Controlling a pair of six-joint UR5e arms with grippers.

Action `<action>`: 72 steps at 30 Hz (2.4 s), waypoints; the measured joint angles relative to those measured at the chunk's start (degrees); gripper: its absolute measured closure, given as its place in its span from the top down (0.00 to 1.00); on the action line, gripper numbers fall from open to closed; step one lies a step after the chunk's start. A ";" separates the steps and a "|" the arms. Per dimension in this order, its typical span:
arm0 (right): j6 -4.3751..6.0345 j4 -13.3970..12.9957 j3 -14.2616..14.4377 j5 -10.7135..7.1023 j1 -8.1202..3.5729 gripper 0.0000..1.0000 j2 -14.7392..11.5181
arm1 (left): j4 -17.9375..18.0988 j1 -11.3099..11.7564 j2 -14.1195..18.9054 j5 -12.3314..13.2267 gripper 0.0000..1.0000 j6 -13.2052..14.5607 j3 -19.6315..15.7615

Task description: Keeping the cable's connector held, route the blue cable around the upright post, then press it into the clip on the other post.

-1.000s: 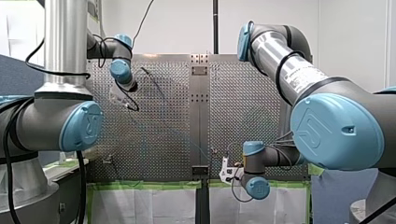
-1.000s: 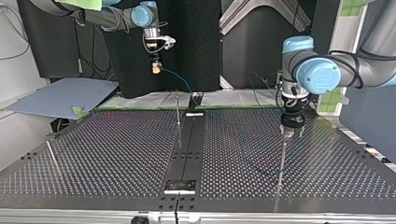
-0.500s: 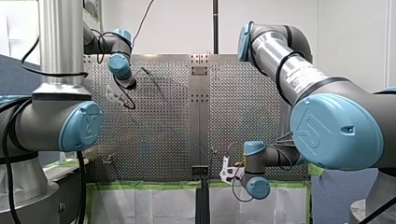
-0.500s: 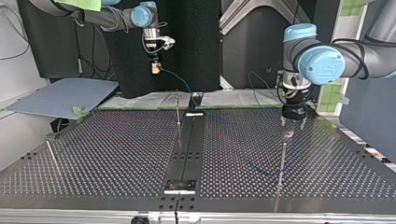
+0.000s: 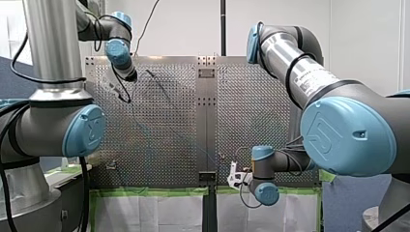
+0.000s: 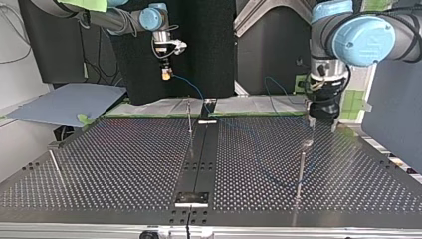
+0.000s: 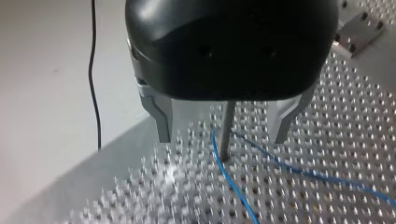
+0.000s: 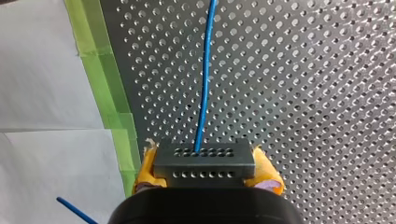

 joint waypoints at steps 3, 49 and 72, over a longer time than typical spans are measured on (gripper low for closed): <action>-0.02 0.11 -0.09 -0.15 0.00 0.00 0.00 | -0.10 0.17 1.45 1.32 1.00 1.45 0.62; -0.04 -0.47 -0.15 -2.53 0.36 0.00 0.02 | -18.12 -4.86 -6.03 0.00 1.00 28.53 21.95; 0.01 -0.31 -0.10 -2.59 0.44 0.00 0.02 | -18.96 -5.46 -8.33 -2.63 1.00 39.06 21.97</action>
